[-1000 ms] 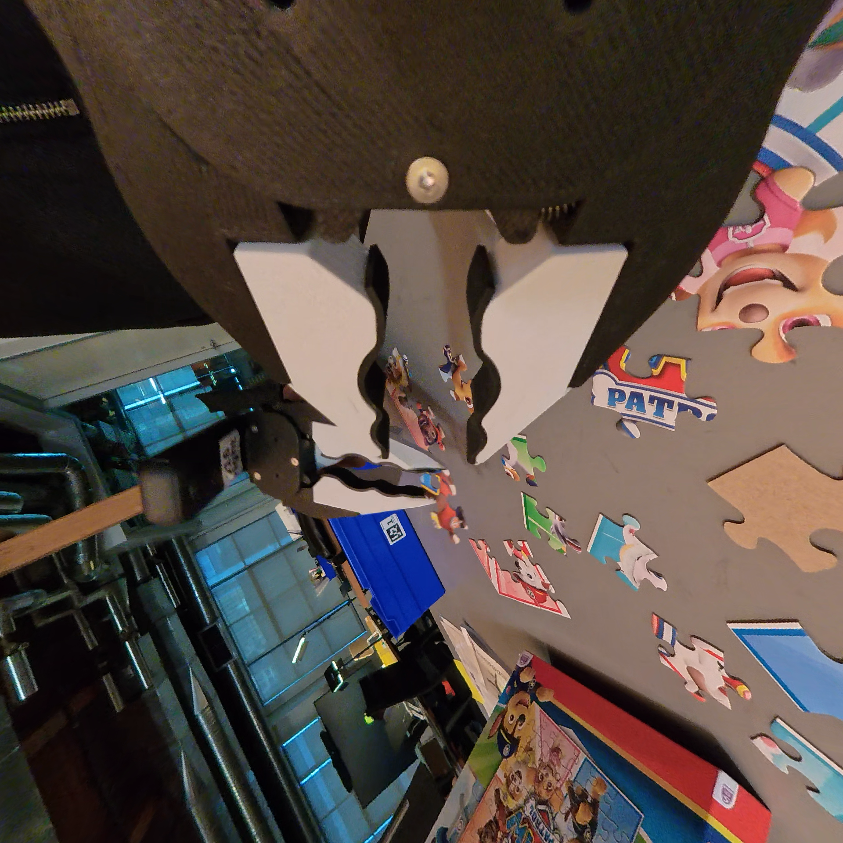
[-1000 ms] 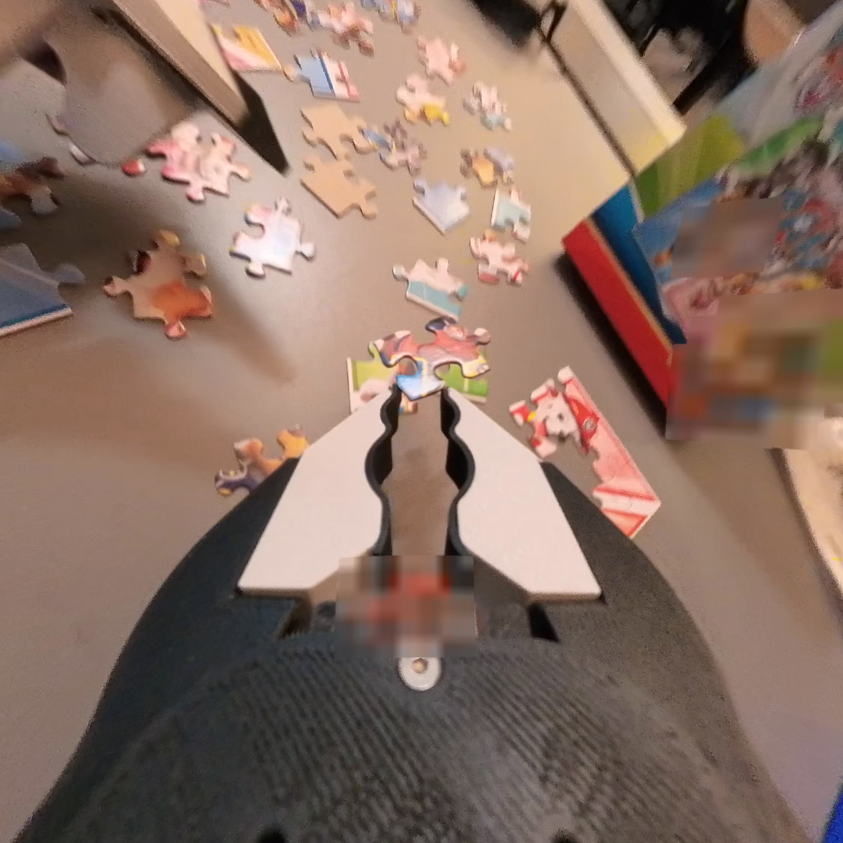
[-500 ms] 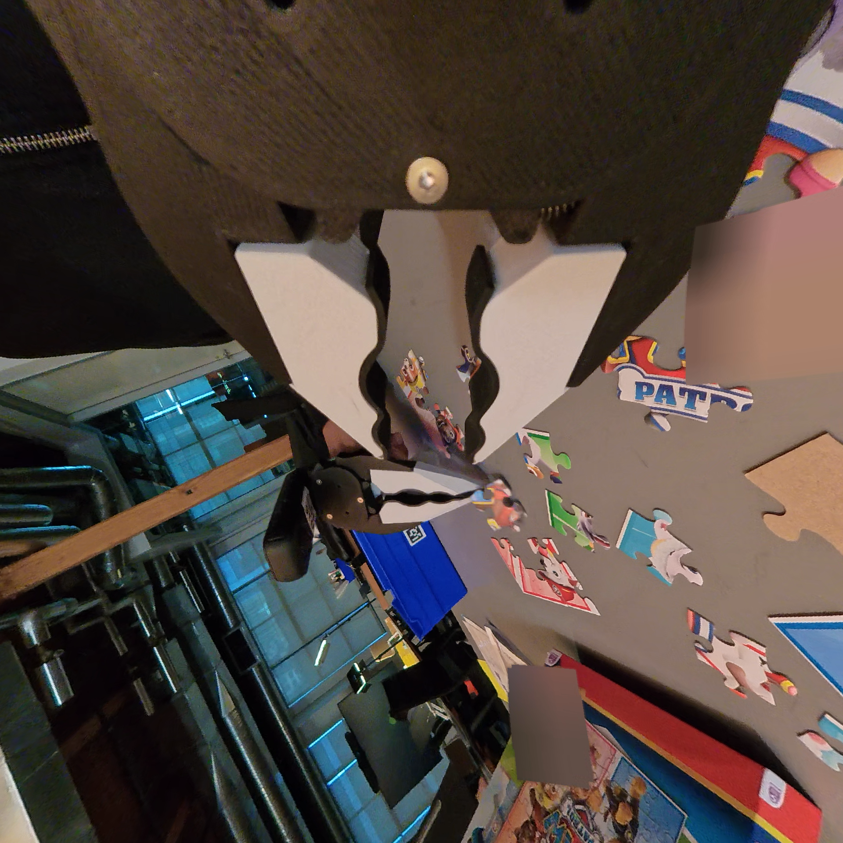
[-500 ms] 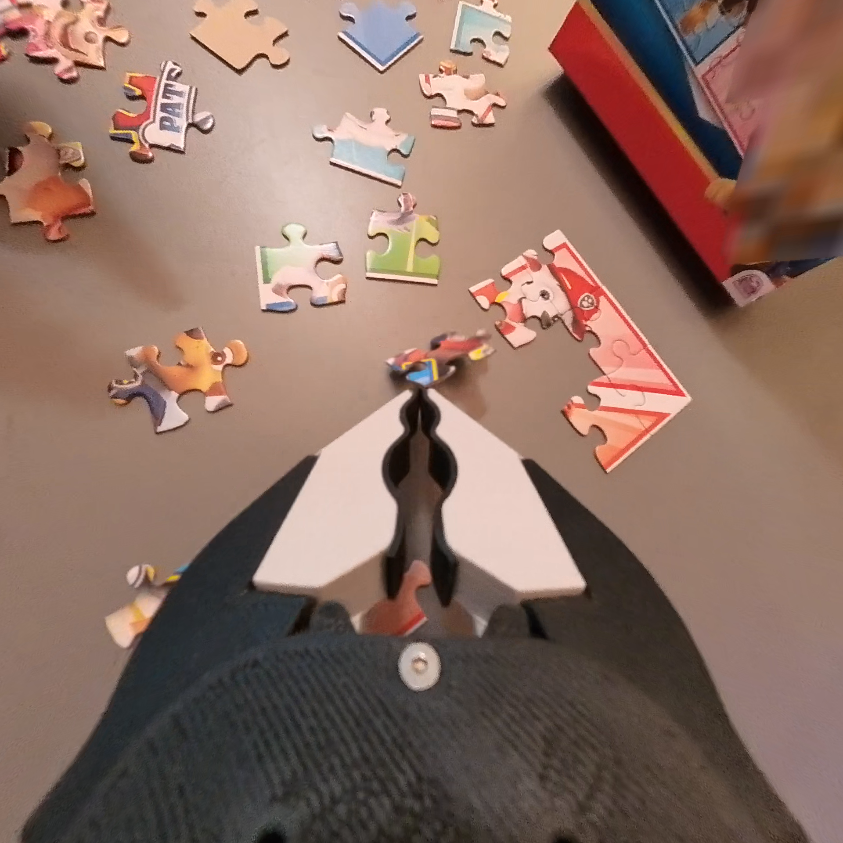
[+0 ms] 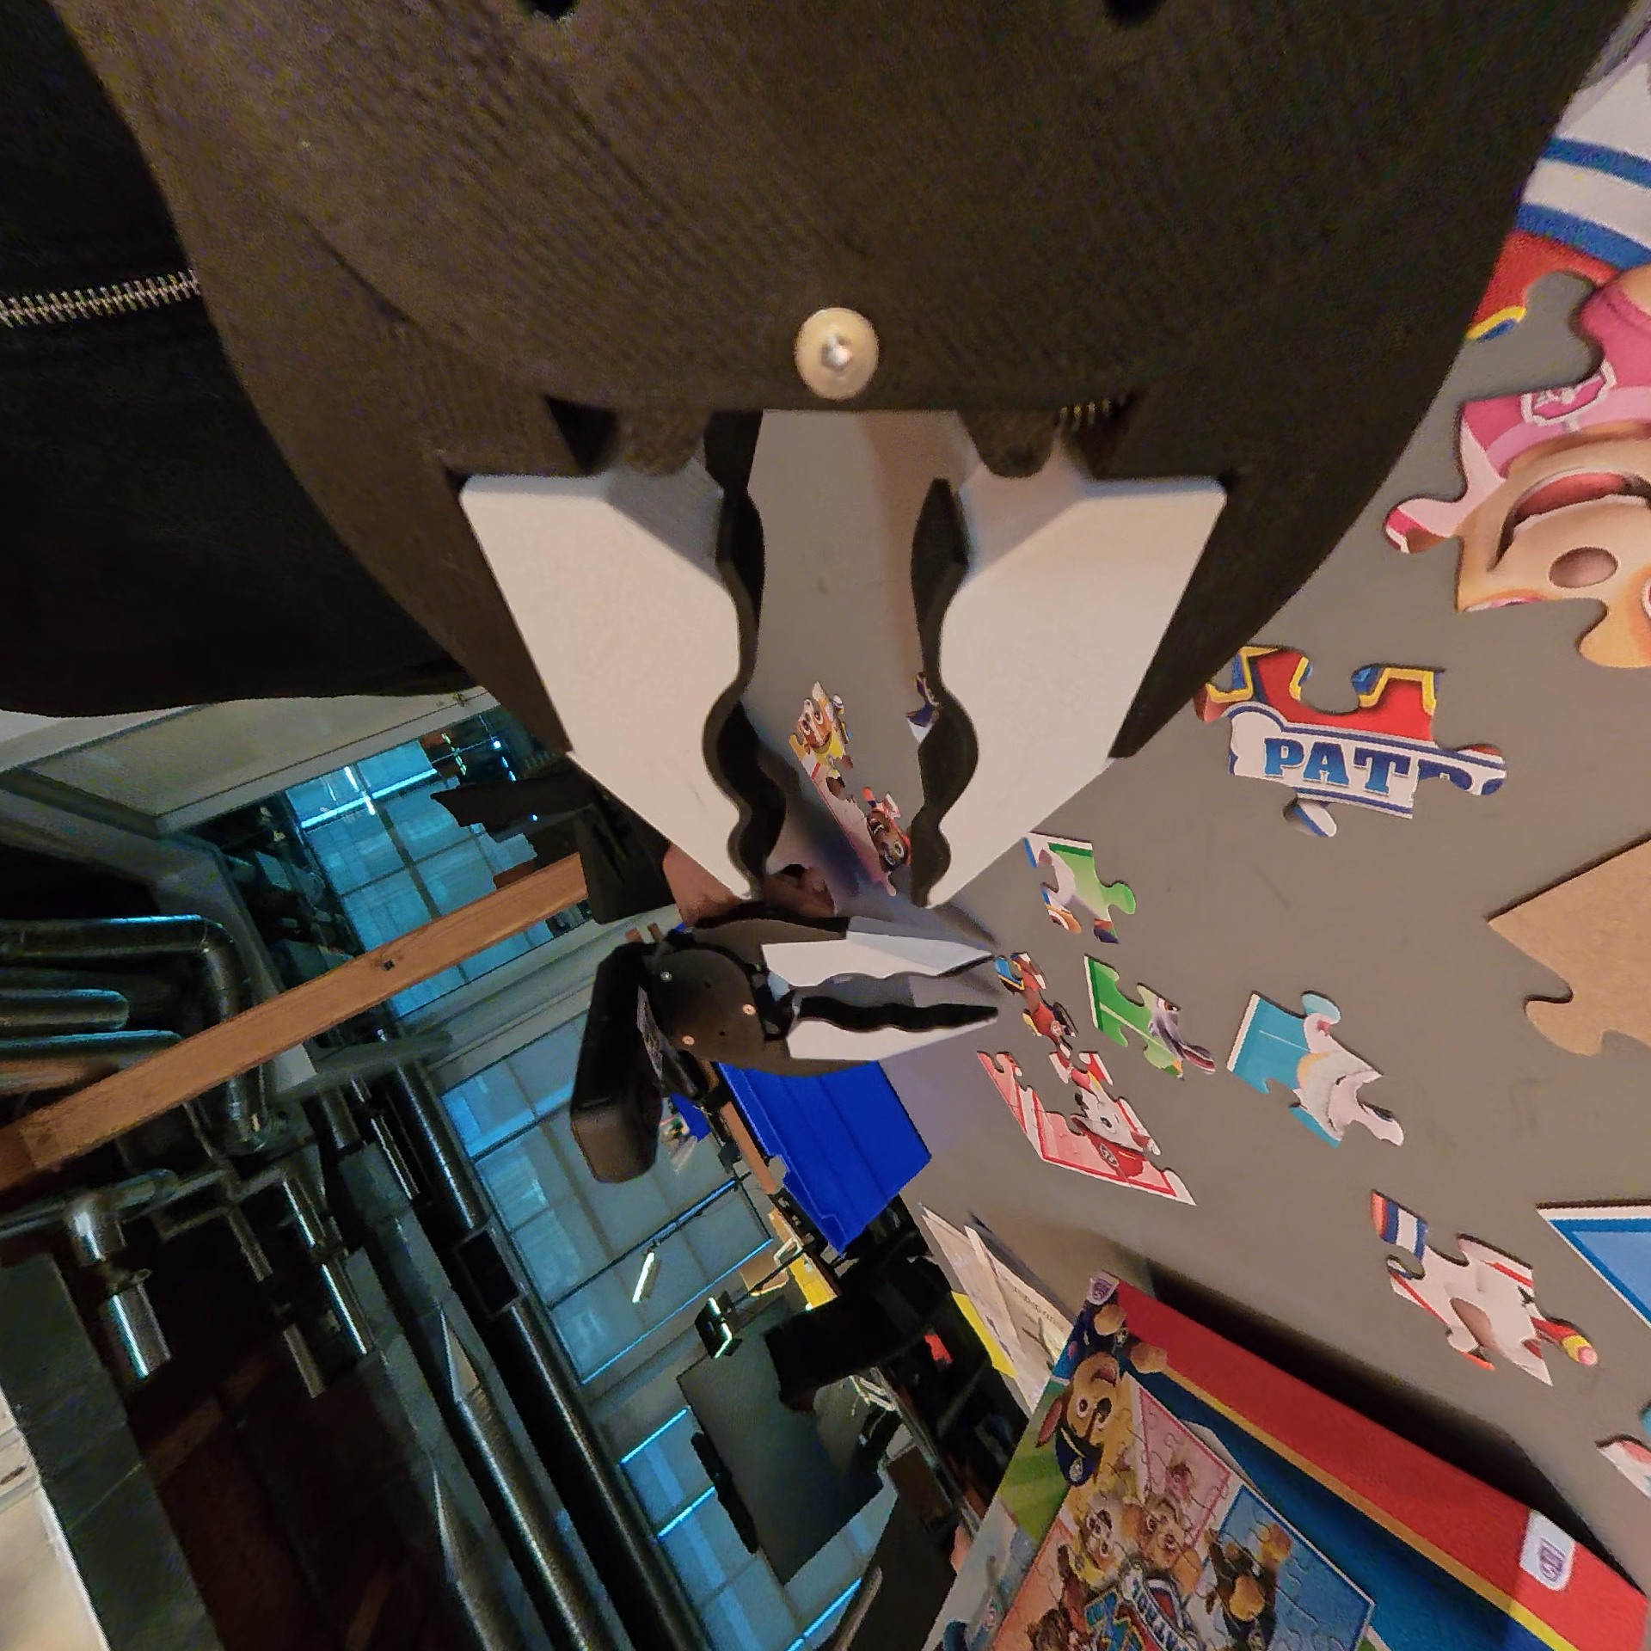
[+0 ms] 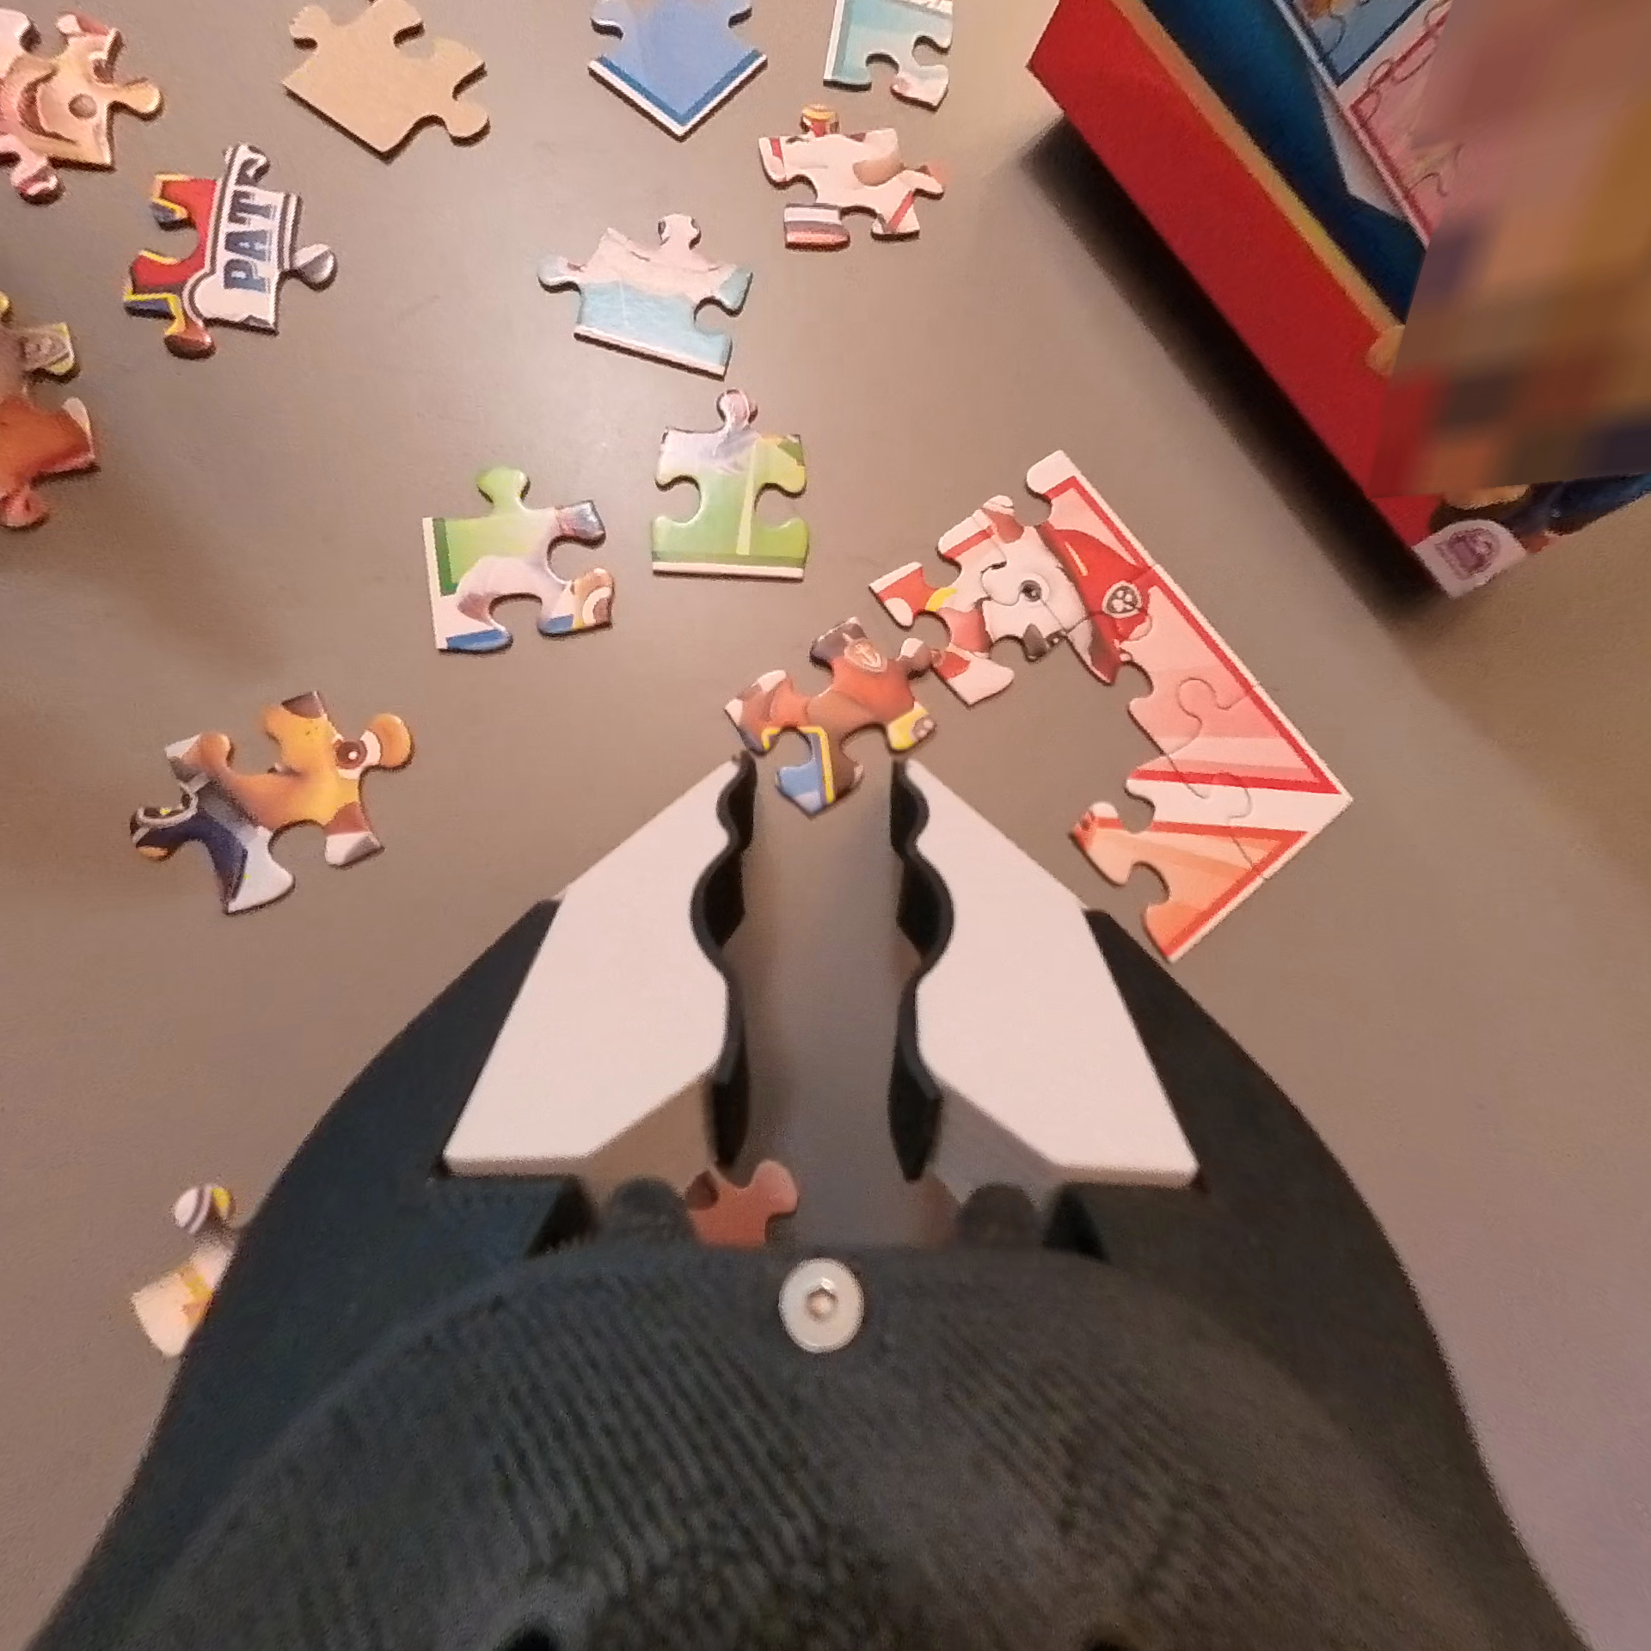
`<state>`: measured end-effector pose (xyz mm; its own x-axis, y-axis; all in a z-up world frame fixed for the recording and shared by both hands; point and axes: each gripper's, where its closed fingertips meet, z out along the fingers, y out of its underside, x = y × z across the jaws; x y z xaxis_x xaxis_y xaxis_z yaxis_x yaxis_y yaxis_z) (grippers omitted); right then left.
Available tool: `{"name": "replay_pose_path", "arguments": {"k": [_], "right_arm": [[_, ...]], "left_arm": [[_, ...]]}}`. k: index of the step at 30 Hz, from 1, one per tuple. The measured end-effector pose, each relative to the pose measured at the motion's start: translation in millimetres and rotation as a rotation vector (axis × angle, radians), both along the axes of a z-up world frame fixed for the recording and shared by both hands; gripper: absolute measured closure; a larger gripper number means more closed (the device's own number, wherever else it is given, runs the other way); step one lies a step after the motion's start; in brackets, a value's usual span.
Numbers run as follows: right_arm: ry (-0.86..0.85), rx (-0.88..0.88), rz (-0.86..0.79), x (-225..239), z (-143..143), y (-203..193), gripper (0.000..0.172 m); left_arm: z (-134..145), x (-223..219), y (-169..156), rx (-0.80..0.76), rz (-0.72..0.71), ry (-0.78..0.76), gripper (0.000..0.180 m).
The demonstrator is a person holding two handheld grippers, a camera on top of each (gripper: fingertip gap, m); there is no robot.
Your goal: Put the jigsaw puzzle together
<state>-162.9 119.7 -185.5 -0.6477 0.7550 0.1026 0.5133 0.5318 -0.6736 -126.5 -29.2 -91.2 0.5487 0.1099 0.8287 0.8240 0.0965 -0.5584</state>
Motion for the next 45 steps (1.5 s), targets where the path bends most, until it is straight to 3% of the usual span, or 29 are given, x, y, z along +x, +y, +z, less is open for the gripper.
{"name": "replay_pose_path", "arguments": {"k": [5, 9, 19, 22, 30, 39, 44, 45], "right_arm": [[-0.031, -0.013, 0.01, -5.9, -4.4, -3.0, 0.145], [-0.052, -0.013, 0.043, -1.4, -5.5, -5.8, 0.167], [-0.158, -0.044, 0.038, 30.5, -6.0, -9.8, 0.168], [-0.255, -0.131, 0.013, 50.3, -5.0, -21.6, 0.168], [-0.125, -0.193, 0.012, 44.2, 17.5, -10.2, 0.156], [-0.125, -0.034, 0.224, 47.9, -5.9, -25.5, 0.119], [-0.141, -0.004, 0.176, 45.9, -6.8, -25.8, 0.127], [-0.147, -0.001, 0.152, 46.4, -6.6, -26.7, 0.138]], "left_arm": [[0.8, 1.8, 0.1, -0.001, -0.005, 0.002, 0.152], [0.0, -0.4, -4.2, 0.002, 0.009, -0.002, 0.152], [-1.1, 3.7, 2.2, 0.006, -0.015, -0.006, 0.152], [-1.6, 4.9, 4.5, 0.005, -0.019, -0.006, 0.152], [-0.9, 11.4, 12.0, 0.004, -0.045, -0.004, 0.152], [1.1, 15.9, 10.6, 0.005, -0.039, 0.001, 0.152], [6.9, 17.7, 12.4, 0.018, -0.039, 0.011, 0.152], [7.5, 18.5, 13.7, 0.017, -0.042, 0.016, 0.152]]}}
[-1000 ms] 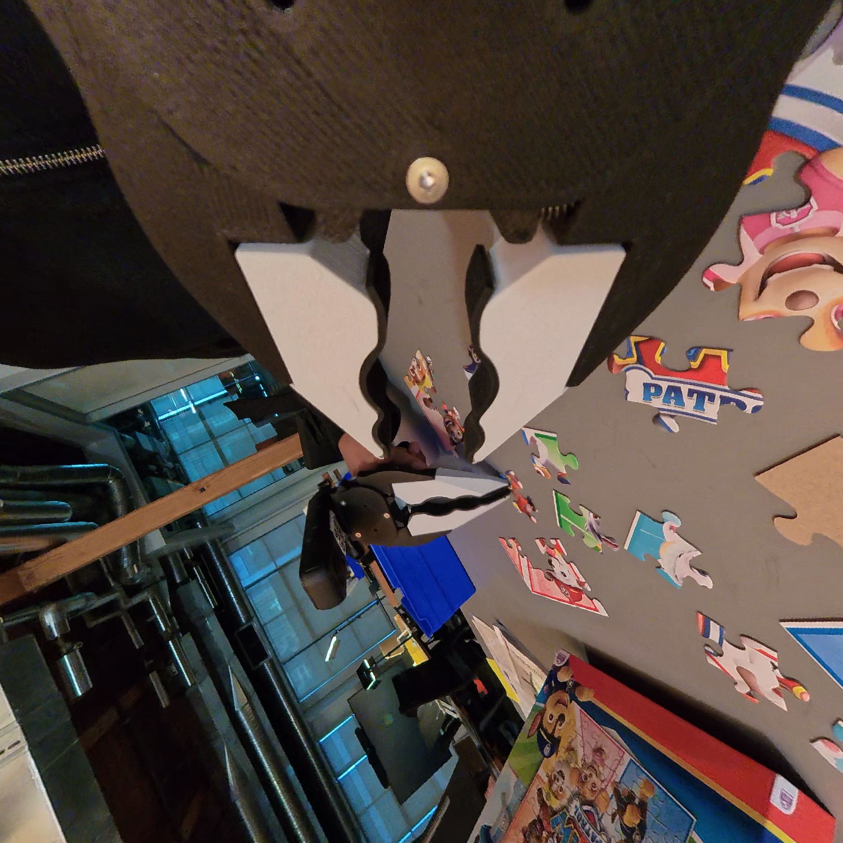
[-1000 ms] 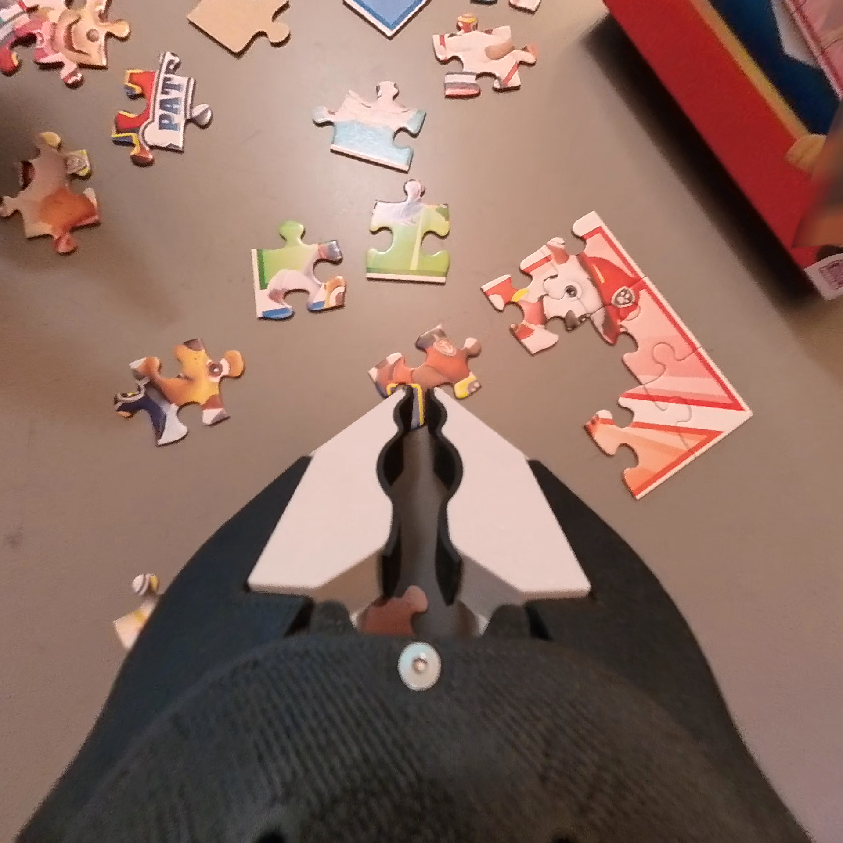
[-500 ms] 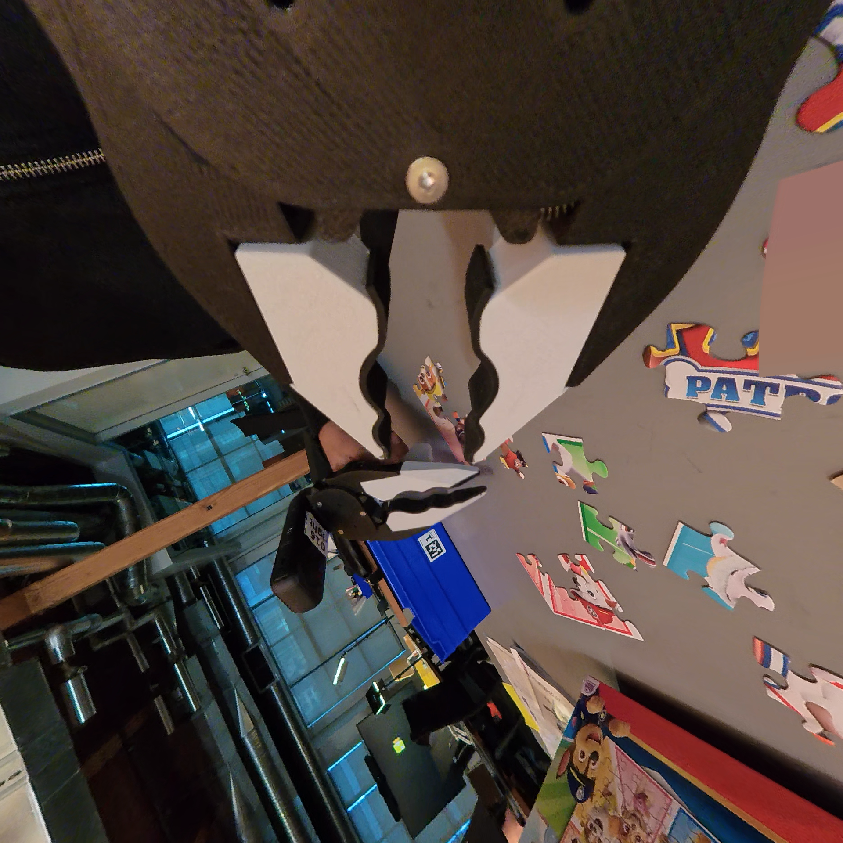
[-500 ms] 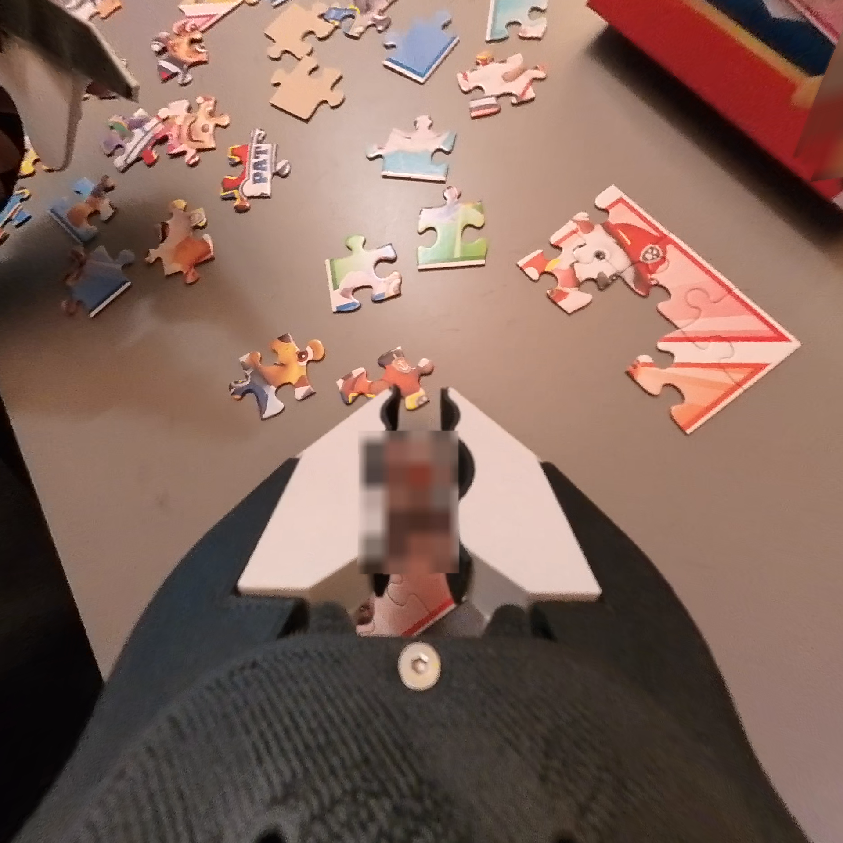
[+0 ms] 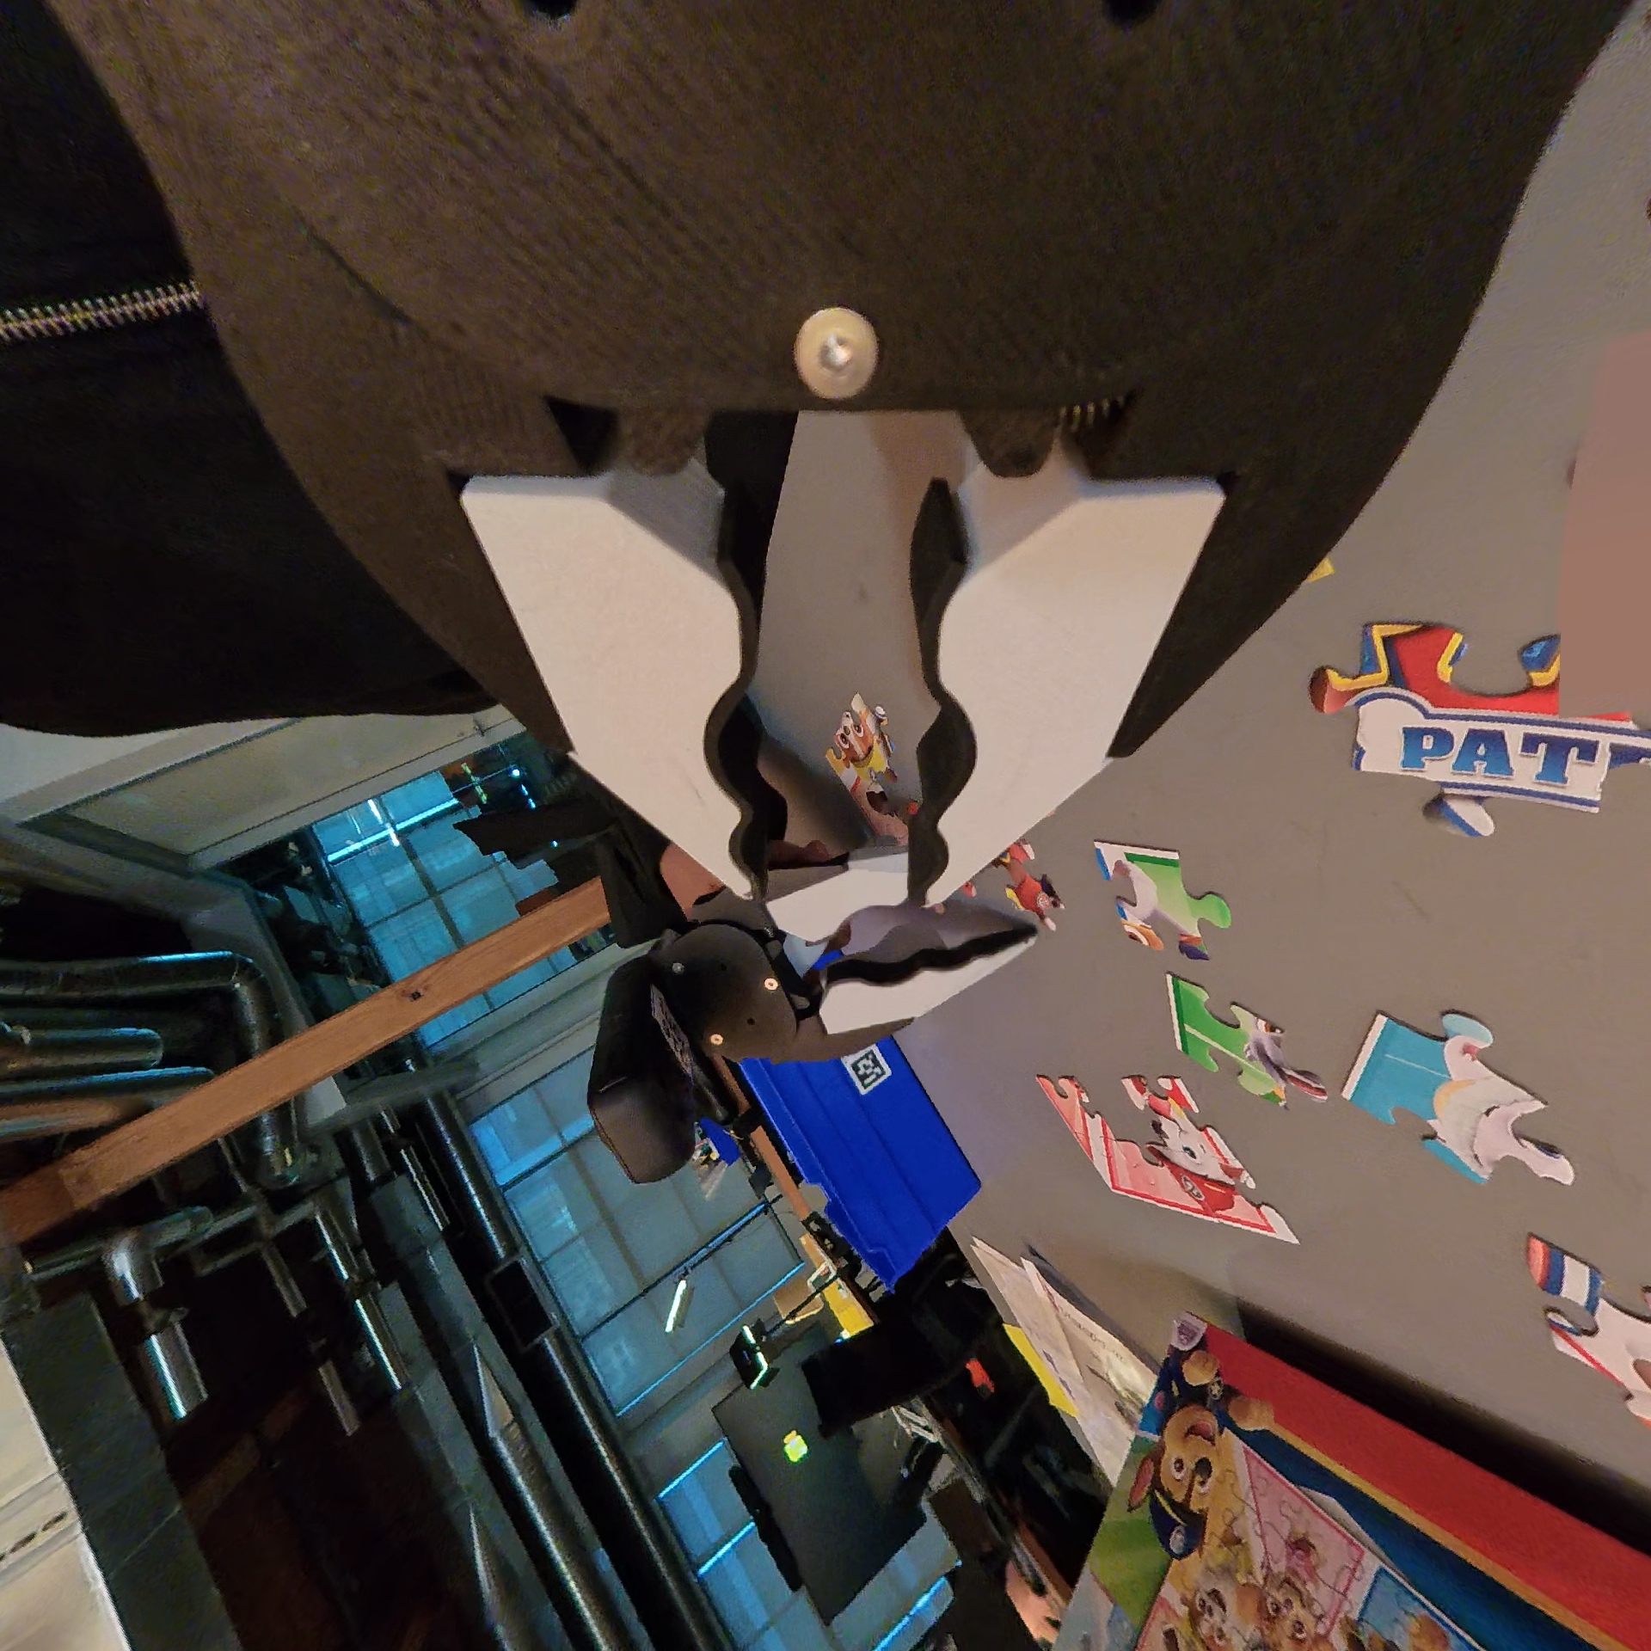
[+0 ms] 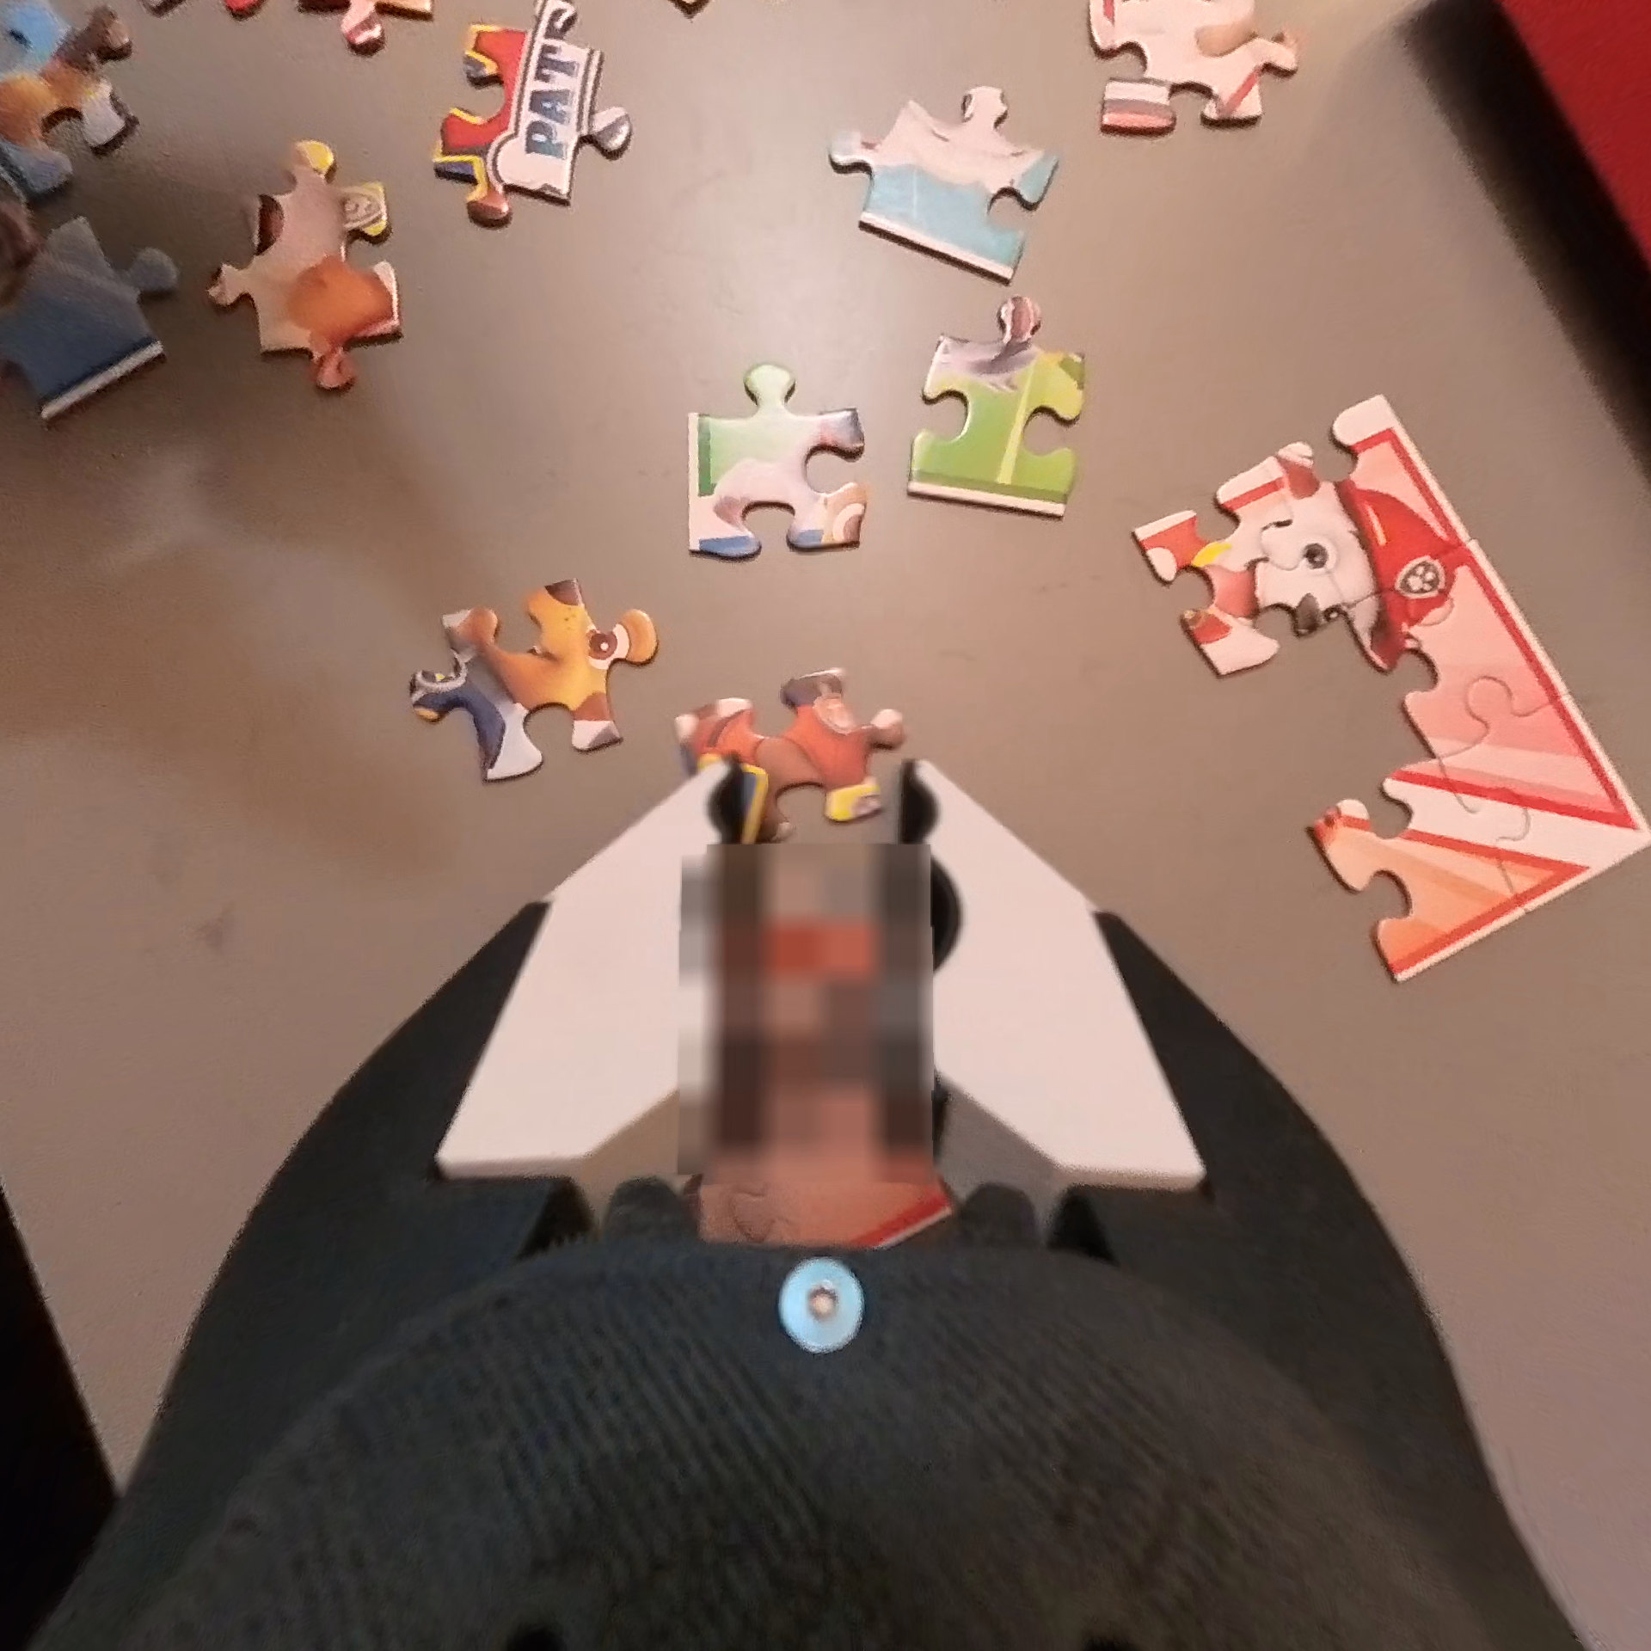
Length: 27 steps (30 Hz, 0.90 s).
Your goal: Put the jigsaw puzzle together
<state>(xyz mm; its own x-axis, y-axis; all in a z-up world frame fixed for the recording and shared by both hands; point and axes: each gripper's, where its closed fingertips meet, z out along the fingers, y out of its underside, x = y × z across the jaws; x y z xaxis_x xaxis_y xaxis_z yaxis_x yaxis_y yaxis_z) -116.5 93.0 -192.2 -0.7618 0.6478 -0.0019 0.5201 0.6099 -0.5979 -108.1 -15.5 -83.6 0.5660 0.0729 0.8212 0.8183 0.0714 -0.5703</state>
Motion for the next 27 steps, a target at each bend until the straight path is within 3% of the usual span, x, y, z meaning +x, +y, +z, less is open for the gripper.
{"name": "replay_pose_path", "arguments": {"k": [1, 7, 13, 17, 23, 27], "right_arm": [[-0.001, 0.004, -0.024, 0.5, 0.0, -1.6, 0.146], [-0.024, -0.027, -0.201, 9.0, 0.3, -9.1, 0.146], [-0.123, -0.054, -0.347, 50.1, 1.0, -31.1, 0.149], [-0.08, -0.024, -0.357, 77.1, 0.5, -38.8, 0.146], [-0.132, -0.14, -0.334, 121.4, 3.1, -52.1, 0.146], [-0.07, -0.203, -0.342, 132.9, 10.4, -32.8, 0.143]], "left_arm": [[0.5, 1.1, 1.5, 0.0, -0.004, 0.003, 0.152], [-0.3, 11.8, 12.8, 0.005, -0.053, 0.0, 0.153], [-4.9, 22.6, 16.7, -0.034, -0.061, 0.036, 0.152], [-13.3, 31.7, 18.4, -0.068, -0.062, 0.066, 0.152], [-24.9, 59.6, 29.2, -0.115, -0.112, 0.103, 0.152], [-31.6, 76.7, 35.8, -0.168, -0.128, 0.158, 0.151]]}}
